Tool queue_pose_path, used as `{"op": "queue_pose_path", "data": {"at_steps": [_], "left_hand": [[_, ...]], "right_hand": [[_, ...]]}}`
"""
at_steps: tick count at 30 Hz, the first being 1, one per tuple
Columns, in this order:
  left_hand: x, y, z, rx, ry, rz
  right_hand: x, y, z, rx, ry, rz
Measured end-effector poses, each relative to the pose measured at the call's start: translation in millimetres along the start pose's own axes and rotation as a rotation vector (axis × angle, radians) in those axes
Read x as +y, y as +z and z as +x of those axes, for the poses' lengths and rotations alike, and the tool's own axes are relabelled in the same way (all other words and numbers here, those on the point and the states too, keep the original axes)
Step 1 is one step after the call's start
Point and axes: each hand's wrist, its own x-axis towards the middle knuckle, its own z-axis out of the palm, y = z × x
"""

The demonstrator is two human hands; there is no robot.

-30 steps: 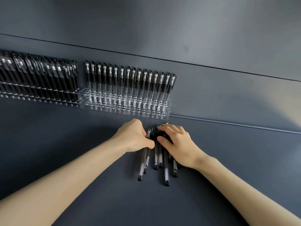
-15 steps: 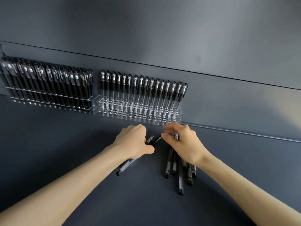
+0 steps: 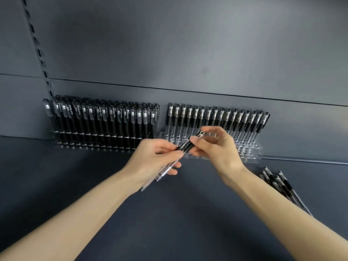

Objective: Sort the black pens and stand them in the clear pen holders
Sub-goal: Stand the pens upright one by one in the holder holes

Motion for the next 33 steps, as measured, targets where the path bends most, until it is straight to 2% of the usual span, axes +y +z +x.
{"op": "queue_pose_path", "data": {"at_steps": [2, 7, 9, 13, 17, 27, 33], "left_hand": [[-4.0, -15.0, 5.1, 0.036, 0.028, -0.031], [-12.8, -34.2, 15.6, 0.096, 0.087, -0.081], [-17.1, -38.7, 19.1, 0.151, 0.122, -0.061], [-26.8, -45.6, 26.2, 0.227, 0.231, 0.062], [-30.5, -49.9, 31.0, 0.247, 0.263, 0.050], [-38.2, -47.5, 36.0, 0.218, 0.259, -0.015], [-39.2, -45.7, 35.8, 0.208, 0.278, -0.014]], "right_hand": [[-0.7, 19.5, 4.0, 0.075, -0.001, 0.060], [-7.1, 50.1, 15.2, 0.107, -0.076, 0.031], [-13.4, 51.9, 23.2, 0.158, -0.160, 0.001], [-20.9, 49.4, 37.7, 0.237, -0.376, -0.212], [-20.3, 53.5, 54.2, 0.288, -0.495, -0.257], [-5.2, 58.6, 75.7, 0.249, -0.653, -0.417], [4.1, 57.9, 82.8, 0.174, -0.659, -0.543]]}}
